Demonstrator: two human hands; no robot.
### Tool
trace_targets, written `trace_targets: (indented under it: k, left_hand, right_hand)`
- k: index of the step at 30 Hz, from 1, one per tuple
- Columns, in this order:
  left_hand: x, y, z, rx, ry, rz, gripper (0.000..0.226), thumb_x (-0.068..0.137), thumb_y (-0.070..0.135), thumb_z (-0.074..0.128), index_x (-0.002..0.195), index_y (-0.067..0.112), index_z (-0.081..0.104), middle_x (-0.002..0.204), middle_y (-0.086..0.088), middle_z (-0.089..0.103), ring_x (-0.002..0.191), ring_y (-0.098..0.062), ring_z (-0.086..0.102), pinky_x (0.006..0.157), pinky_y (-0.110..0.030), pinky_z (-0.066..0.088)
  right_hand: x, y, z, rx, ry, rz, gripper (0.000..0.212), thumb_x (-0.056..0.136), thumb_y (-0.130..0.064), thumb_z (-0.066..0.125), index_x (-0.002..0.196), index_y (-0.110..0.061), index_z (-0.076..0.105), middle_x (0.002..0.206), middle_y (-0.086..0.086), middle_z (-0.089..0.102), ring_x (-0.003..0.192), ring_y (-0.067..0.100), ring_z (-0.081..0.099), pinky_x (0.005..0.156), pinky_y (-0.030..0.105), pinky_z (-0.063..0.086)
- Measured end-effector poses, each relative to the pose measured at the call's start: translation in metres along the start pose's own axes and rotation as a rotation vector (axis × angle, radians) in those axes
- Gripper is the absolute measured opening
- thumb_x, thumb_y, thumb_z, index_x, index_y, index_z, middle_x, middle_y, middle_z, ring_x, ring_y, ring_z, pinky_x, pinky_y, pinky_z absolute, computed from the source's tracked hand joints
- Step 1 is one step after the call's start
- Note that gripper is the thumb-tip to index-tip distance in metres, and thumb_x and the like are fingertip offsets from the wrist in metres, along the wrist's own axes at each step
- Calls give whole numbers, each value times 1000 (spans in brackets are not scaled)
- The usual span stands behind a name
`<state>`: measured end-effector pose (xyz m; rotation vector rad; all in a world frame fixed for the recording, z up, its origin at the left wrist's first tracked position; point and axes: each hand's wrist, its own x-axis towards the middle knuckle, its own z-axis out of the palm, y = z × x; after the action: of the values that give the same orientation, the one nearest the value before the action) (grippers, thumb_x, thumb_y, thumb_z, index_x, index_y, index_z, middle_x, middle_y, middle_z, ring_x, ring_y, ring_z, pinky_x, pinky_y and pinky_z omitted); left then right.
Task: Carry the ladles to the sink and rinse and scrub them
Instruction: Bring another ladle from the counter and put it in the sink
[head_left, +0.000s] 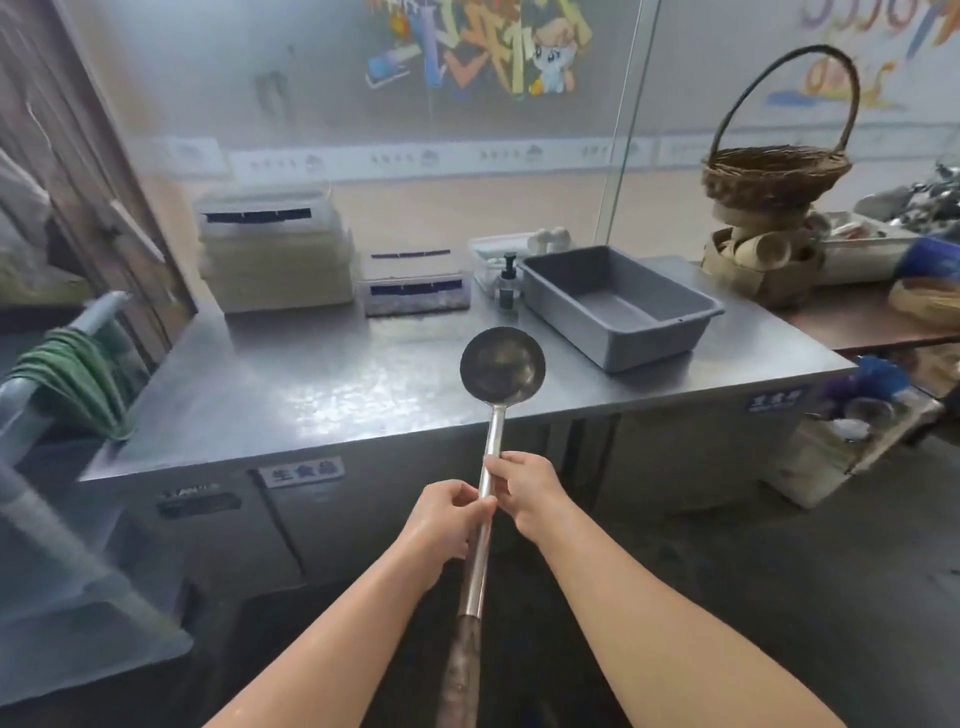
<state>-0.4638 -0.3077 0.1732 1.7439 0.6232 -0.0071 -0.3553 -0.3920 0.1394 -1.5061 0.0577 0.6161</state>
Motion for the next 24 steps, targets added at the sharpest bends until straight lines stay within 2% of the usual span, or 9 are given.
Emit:
trace_targets:
  k: [3, 6, 10, 13, 16, 20, 24]
  left_hand:
    - [68, 16, -2, -37, 42, 2, 17, 90, 26, 67, 95, 10, 69, 88, -10, 70, 79, -21, 68, 66, -34, 61]
    - [126, 33, -5, -82, 72, -25, 16, 90, 27, 67, 94, 11, 69, 87, -7, 68, 78, -19, 66, 59, -28, 55]
    - [195, 52, -7, -100, 99, -65, 20, 89, 30, 67, 94, 10, 68, 91, -9, 68, 79, -19, 64, 61, -30, 54]
    - [238, 60, -16, -132, 114, -89, 21, 89, 29, 67, 94, 9, 67, 93, -13, 68, 80, -21, 65, 66, -33, 56]
    - [284, 59, -29, -136, 128, -117, 19, 90, 29, 67, 93, 10, 67, 92, -10, 69, 84, -21, 67, 66, -32, 57]
    - [350, 47, -53, -140, 127, -163, 18, 90, 27, 67, 93, 10, 67, 91, -9, 68, 82, -20, 66, 61, -29, 56]
    - [409, 32, -75, -176, 102, -224, 15, 90, 24, 68, 91, 9, 67, 85, -7, 66, 76, -19, 66, 55, -23, 54]
  right_hand:
    - [65, -32, 7, -39, -55, -9, 14, 94, -16, 64, 98, -4, 71, 81, 6, 64, 74, 18, 63, 64, 26, 53]
    - [120, -63, 11, -54, -107, 13, 11, 94, -12, 63, 93, -2, 69, 81, 7, 62, 73, 18, 60, 62, 25, 52]
    - [187, -95, 17, -118, -152, 22, 13, 93, -10, 63, 81, -6, 65, 75, 7, 53, 69, 19, 51, 69, 29, 51]
    - [230, -111, 29, -155, -167, 40, 14, 92, -8, 63, 78, -6, 65, 79, 11, 53, 75, 23, 52, 76, 35, 54]
    - [275, -116, 46, -169, -166, 87, 15, 92, -8, 63, 77, -7, 65, 80, 11, 55, 76, 24, 53, 80, 35, 56]
    - [340, -114, 79, -216, -148, 136, 15, 92, -6, 63, 78, -6, 66, 75, 9, 57, 69, 22, 55, 69, 31, 56]
    - [396, -107, 108, -263, -126, 177, 15, 93, -5, 60, 78, -7, 64, 64, 3, 51, 54, 15, 48, 56, 24, 48]
